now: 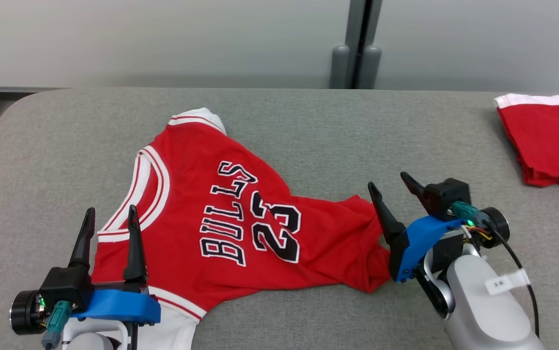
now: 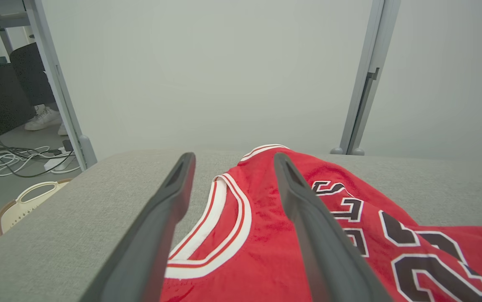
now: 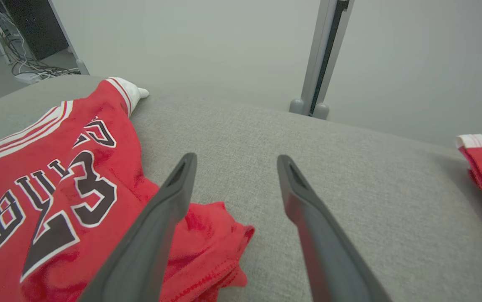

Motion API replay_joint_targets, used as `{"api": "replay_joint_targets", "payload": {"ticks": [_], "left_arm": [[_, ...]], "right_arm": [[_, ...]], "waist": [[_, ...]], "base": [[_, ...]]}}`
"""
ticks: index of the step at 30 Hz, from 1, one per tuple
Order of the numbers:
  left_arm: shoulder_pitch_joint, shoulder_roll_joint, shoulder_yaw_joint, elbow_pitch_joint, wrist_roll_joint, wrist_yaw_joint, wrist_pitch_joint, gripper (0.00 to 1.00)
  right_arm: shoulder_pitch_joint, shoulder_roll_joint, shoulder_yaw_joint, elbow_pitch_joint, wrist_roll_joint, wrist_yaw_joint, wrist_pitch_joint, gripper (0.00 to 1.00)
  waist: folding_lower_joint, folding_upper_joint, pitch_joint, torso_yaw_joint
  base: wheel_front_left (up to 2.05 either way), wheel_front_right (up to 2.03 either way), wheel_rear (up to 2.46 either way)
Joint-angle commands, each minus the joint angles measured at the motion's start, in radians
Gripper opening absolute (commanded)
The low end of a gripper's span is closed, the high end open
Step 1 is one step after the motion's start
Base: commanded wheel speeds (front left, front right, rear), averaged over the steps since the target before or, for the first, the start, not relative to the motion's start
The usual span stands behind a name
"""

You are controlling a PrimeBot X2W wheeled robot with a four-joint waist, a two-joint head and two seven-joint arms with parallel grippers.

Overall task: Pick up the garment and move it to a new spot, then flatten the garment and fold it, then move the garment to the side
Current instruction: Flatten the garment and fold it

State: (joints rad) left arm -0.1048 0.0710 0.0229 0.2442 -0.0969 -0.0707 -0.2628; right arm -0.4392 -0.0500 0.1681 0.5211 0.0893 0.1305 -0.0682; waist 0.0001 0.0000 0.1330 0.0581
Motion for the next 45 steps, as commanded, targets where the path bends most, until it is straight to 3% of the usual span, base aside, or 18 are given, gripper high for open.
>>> {"api": "replay_joint_targets", "payload": {"ticks": [1,7,17,18,19,26,31,39,45], "left_arm": [[-0.014,-0.002,0.001,-0.001,-0.004,-0.003,-0.003,1.00],[-0.015,-0.009,0.005,0.002,-0.007,-0.008,-0.003,1.00],[-0.023,-0.016,-0.003,0.011,-0.005,-0.015,-0.003,1.00],[-0.023,-0.017,-0.004,0.012,-0.005,-0.015,-0.003,1.00],[-0.023,-0.017,-0.004,0.012,-0.005,-0.015,-0.003,1.00],[0.009,-0.019,-0.001,0.015,-0.007,-0.010,-0.003,1.00],[0.031,-0.019,0.004,0.012,-0.004,-0.010,-0.003,1.00],[0.048,-0.020,0.021,-0.001,-0.005,-0.006,-0.003,1.00],[0.052,-0.020,0.029,-0.005,-0.001,-0.010,-0.003,1.00]], "right_arm": [[-0.025,-0.003,0.000,0.044,-0.015,0.001,0.028,1.00],[-0.075,-0.013,0.001,0.226,-0.030,0.001,0.089,1.00],[-0.118,-0.010,0.023,0.424,-0.015,0.001,0.074,1.00],[-0.124,-0.008,0.034,0.429,-0.005,0.001,0.056,0.41],[-0.130,-0.006,0.044,0.433,0.004,0.001,0.039,0.00],[-0.143,-0.007,0.088,0.419,0.046,0.000,-0.146,0.00],[-0.081,-0.028,0.116,0.327,0.064,0.000,-0.194,0.00],[0.114,-0.069,0.132,-0.078,0.064,0.000,-0.197,0.00],[0.292,-0.050,0.139,-0.335,0.048,0.000,-0.167,0.00]], "waist": [[-0.0001,0.0000,0.008,0.020],[-0.0001,0.0000,0.015,0.057],[-0.0001,0.0000,0.021,0.084],[-0.0001,0.0000,0.020,0.084],[-0.0001,0.0000,0.018,0.083],[-0.0001,0.0000,-0.021,0.057],[-0.0001,0.0000,-0.051,0.030],[-0.0001,0.0000,-0.062,-0.010],[-0.0001,0.0000,-0.061,-0.026]], "base": [[0.00,0.00,0.00],[0.00,0.00,0.00],[0.00,0.00,0.00],[0.00,0.00,0.00],[0.00,0.00,0.00],[0.00,0.00,0.00],[0.00,0.00,0.00],[0.00,0.00,0.00],[0.00,0.00,0.00]]}}
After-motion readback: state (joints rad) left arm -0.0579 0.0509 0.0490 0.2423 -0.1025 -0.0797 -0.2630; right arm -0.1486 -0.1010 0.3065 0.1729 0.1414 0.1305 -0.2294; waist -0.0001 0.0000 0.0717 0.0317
